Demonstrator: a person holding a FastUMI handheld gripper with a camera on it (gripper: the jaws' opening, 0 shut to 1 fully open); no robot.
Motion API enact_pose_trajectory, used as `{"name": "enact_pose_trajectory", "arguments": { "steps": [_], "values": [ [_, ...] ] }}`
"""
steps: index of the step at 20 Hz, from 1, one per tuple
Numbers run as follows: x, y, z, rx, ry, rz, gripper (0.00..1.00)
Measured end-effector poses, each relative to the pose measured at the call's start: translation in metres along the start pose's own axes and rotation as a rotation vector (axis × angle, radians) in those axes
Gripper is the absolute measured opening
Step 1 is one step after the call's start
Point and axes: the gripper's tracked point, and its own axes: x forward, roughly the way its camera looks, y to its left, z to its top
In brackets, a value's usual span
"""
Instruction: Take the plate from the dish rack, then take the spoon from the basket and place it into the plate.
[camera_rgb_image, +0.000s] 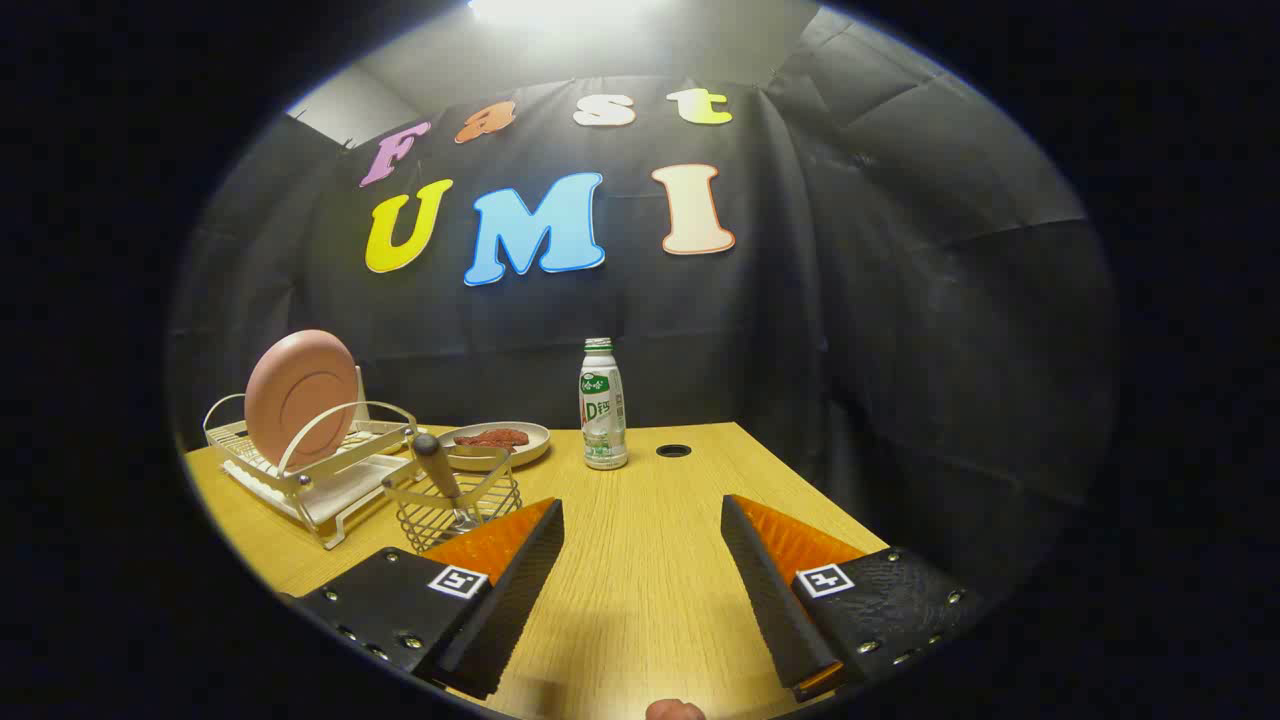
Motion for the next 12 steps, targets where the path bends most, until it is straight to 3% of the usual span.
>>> {"name": "enact_pose_trajectory", "arguments": {
  "steps": [5,12],
  "values": [
    [-0.006,-0.005,0.063,-0.036,-0.063,-0.029,0.96],
    [-0.052,0.031,0.159,-0.070,-0.104,-0.002,0.96]
  ]
}}
